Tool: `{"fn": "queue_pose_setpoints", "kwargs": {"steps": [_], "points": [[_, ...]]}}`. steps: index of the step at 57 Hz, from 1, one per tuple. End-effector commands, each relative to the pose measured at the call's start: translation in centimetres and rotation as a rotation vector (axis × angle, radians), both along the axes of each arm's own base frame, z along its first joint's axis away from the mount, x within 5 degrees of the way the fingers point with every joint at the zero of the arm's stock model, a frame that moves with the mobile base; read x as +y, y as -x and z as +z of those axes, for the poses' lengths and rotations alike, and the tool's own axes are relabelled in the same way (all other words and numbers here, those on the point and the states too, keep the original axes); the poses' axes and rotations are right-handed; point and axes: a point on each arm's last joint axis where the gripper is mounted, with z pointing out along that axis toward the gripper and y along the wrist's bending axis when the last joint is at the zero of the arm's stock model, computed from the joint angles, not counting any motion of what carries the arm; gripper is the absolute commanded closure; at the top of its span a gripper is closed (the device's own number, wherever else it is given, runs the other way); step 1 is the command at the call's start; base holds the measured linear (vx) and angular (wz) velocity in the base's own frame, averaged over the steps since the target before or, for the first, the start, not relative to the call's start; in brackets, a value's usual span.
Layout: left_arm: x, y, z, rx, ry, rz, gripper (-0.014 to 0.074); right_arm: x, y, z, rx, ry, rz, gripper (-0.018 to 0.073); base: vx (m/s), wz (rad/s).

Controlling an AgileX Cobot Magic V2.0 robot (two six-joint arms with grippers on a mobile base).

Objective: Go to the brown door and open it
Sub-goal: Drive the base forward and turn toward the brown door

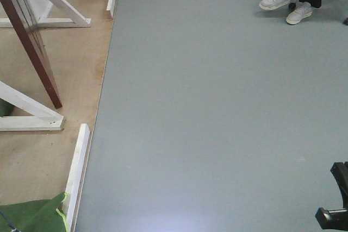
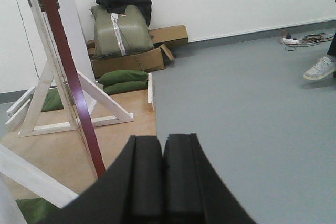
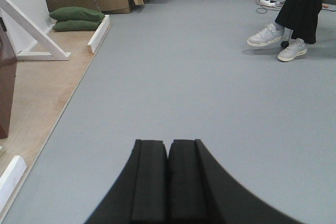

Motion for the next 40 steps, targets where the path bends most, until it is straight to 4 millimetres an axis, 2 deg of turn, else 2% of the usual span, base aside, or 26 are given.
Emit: {"fn": "queue_pose_setpoints", "kwargs": {"steps": [1,40], "points": [[0.09,0.16,1.38,-0.111,0.009,0.011,0.0530,-0.04,-0.16,0.57,-0.080,0.005,-0.002,0.0559,0.00,0.00],[0.07,0.16,1.38,-0.111,0.010,0.008,0.0530,-0.04,-0.16,0.57,-0.080,0.005,-0.002,0.0559,0.00,0.00]]}}
